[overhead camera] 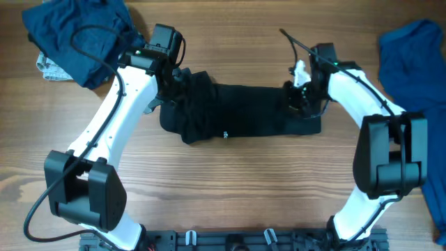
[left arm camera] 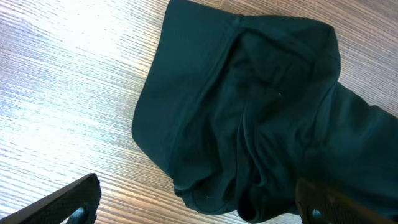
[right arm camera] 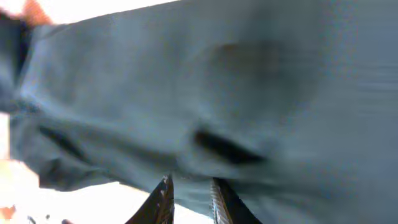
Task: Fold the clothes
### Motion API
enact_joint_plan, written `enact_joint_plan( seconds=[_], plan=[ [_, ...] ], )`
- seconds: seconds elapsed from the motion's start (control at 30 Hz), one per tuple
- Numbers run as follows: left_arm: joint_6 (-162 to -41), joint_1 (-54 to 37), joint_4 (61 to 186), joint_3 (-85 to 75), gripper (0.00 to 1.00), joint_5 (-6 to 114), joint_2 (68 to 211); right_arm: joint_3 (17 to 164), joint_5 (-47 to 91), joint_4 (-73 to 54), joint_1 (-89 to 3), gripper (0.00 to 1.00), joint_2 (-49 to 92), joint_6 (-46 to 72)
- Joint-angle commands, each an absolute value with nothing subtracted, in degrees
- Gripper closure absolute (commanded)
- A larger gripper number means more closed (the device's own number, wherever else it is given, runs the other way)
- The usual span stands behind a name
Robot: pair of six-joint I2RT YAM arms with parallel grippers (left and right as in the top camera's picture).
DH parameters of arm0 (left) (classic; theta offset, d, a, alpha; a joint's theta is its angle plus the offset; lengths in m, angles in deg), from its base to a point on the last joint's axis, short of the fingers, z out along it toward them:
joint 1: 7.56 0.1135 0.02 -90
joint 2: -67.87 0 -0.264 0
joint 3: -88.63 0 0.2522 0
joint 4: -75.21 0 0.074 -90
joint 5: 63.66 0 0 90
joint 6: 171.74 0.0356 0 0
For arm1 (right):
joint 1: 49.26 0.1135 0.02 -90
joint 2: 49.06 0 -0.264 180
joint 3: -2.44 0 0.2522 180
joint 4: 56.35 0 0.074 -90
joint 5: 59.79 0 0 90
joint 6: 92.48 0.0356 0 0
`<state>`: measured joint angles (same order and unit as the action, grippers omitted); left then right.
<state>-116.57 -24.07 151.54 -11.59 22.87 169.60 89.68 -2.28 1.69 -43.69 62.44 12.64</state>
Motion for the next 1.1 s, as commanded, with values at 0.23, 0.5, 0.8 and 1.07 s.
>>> enact_joint_plan(
  seconds=[0.23,0.5,0.8,1.07],
  plan=[
    [-116.46,-24.18,151.82,-11.17,0.00,23.07,169.91,93.13,-8.40,5.45,-46.91,0.74,56.74,7.54],
    [-116.46,-24.18,151.82,-11.17,0.00,23.07,169.91,93.76,-5.84,6.08,-65.37,0.00,48.28,0.96],
    [-116.48,-24.18,151.76,-11.17,0.00,23.09,169.89,89.35,-5.71,6.45,-71.60,0.00,56.56,-5.96],
    [-116.48,-24.18,152.44,-11.17,0.00,23.07,169.91,87.32,-12.25,4.88,-71.60,0.01,63.93,-10.71]
  ],
)
